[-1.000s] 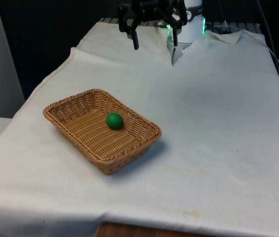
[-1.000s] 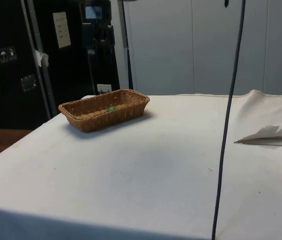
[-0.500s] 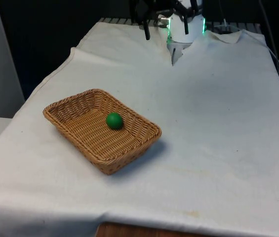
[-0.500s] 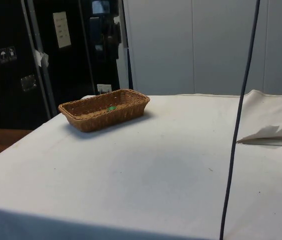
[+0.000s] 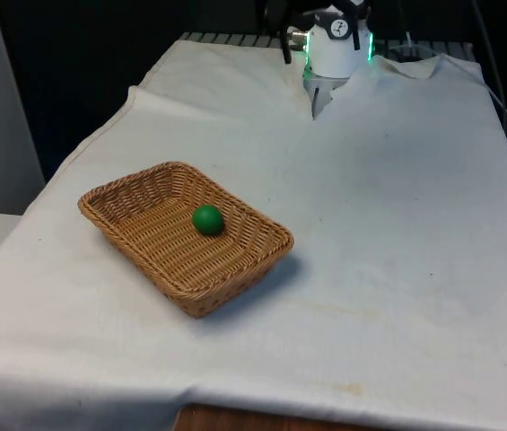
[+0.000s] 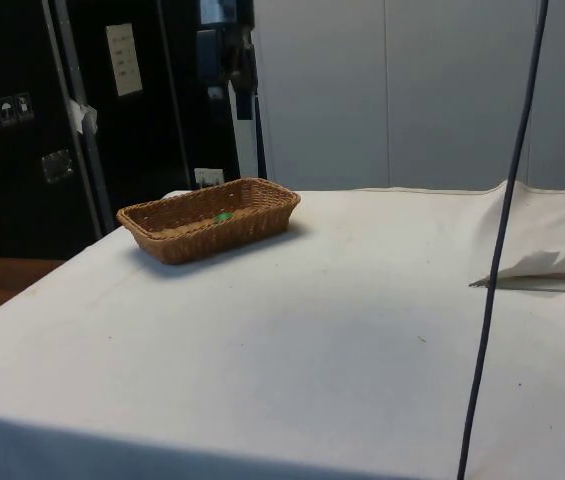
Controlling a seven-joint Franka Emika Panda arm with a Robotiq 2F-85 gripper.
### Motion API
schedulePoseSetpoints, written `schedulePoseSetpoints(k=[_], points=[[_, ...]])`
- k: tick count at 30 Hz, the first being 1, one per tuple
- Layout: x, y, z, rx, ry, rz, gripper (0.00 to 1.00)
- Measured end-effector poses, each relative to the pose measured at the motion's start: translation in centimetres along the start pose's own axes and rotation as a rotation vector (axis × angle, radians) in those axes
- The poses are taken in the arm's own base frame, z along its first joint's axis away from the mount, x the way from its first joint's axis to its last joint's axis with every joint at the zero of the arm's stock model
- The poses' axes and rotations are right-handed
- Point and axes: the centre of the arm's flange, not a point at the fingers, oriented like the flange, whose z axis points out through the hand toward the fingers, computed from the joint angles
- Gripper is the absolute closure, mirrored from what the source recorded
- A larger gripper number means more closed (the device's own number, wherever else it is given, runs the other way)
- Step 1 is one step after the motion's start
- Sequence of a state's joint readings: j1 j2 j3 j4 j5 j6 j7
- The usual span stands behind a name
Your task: Pick up the ball and place it into the basket.
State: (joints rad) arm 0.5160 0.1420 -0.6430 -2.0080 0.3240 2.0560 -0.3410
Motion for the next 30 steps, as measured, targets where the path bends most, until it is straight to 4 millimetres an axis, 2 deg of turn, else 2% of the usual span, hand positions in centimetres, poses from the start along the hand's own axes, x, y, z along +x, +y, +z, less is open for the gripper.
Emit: schedulePoseSetpoints(k=[7, 18, 30], points=[[-1.6, -0.6, -0.8, -0.006, 0.000, -0.017, 0.00], [-3.4, -1.3, -0.8, -0.057, -0.002, -0.044, 0.00], [-4.6, -3.4, 1.8, -0.117, -0.001, -0.063, 0.00]])
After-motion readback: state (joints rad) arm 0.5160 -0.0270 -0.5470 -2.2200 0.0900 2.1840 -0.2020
